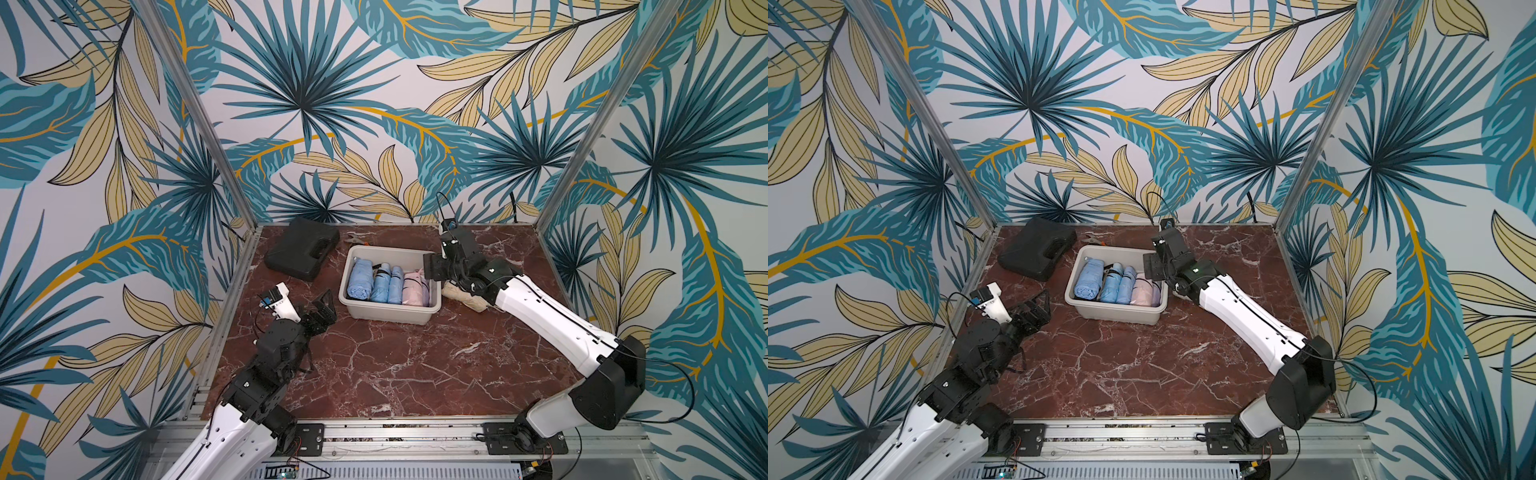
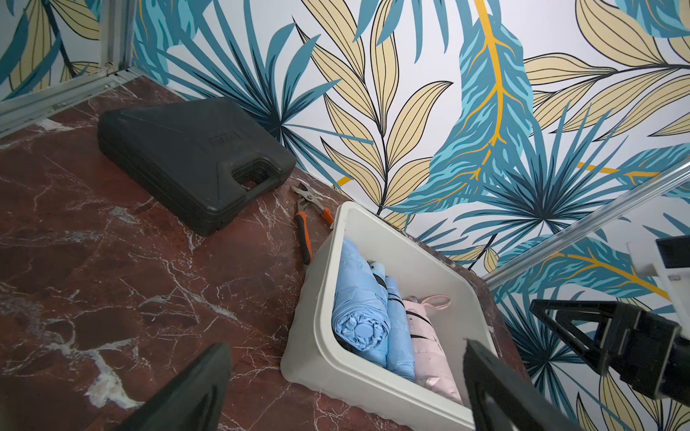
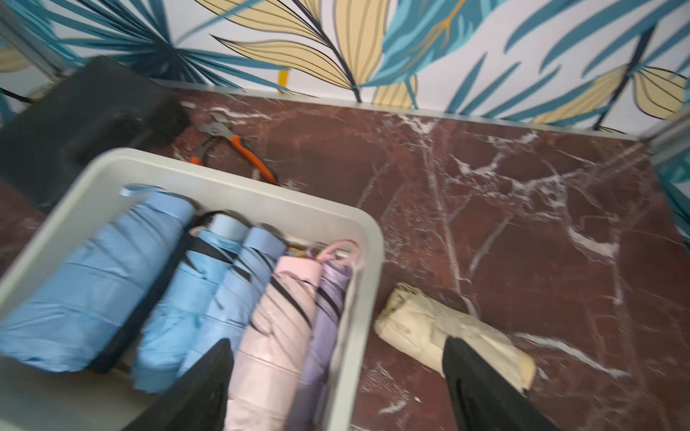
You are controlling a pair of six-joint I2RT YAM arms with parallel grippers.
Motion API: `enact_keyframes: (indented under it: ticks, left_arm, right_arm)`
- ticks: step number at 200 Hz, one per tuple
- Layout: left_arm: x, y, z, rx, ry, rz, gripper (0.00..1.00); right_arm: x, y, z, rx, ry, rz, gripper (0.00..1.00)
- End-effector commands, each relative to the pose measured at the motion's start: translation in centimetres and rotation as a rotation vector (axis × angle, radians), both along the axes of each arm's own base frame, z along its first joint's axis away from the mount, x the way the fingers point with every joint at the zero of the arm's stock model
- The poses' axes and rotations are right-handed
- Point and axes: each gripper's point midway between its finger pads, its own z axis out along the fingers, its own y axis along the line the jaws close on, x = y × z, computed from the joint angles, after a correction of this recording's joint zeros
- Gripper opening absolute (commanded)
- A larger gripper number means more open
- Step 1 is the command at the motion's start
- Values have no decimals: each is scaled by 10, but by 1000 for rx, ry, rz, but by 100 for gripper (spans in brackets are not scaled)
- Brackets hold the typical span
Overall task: Put the umbrella into the storage box
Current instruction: Place the umbrella in the storage box, then pick up the umbrella from the center of the board.
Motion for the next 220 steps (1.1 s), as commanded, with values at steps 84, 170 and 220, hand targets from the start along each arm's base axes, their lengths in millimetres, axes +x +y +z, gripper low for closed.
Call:
enact_keyframes:
  ticks: [84,170,220]
  left_arm:
    - [5,-4,17,-5,-51,-15,100]
    - [5,-2,14,12,-41,-4,100]
    - [7,-2,11,23,-37,-1,100]
  right_arm:
    - [-2,-111,-83,77,259,-313,91]
    - [85,-65,-137,501,366,-357,65]
    - [99,-40,-170,631,450,-349,63]
